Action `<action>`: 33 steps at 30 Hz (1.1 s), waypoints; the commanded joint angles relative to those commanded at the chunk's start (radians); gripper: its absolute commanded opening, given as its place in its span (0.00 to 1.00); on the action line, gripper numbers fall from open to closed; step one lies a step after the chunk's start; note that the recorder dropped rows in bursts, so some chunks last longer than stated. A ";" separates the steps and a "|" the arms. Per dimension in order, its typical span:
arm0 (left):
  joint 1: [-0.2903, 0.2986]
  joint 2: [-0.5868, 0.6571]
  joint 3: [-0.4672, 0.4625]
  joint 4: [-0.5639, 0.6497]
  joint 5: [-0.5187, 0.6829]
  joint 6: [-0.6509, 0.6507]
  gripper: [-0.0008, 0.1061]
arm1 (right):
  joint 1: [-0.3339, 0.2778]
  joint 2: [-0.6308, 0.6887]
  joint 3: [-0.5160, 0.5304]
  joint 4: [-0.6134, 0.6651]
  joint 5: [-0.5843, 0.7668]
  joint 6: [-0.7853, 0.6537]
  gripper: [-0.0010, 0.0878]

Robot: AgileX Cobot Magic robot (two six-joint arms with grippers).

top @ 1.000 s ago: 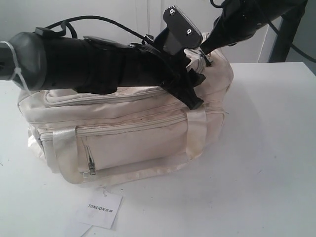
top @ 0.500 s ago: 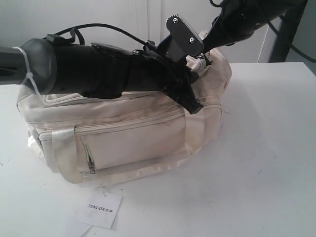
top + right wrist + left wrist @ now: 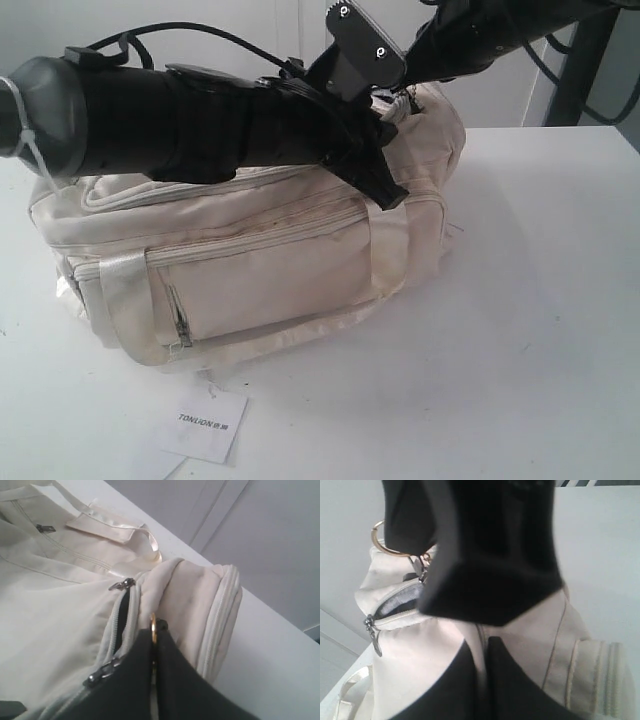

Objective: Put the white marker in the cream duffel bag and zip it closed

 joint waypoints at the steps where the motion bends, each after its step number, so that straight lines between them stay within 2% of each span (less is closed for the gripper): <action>1: 0.000 0.000 0.000 -0.004 0.005 0.000 0.01 | 0.000 0.002 0.000 0.012 -0.012 0.000 0.01; 12: 0.000 0.000 0.000 -0.004 0.054 -0.002 0.01 | 0.000 0.052 -0.002 0.081 -0.153 0.000 0.01; 24: 0.000 0.000 0.000 -0.004 0.079 -0.002 0.01 | 0.000 0.119 -0.094 0.122 -0.189 0.000 0.01; 33: 0.000 0.000 0.000 -0.004 0.081 -0.002 0.01 | 0.000 0.164 -0.110 0.122 -0.249 0.000 0.01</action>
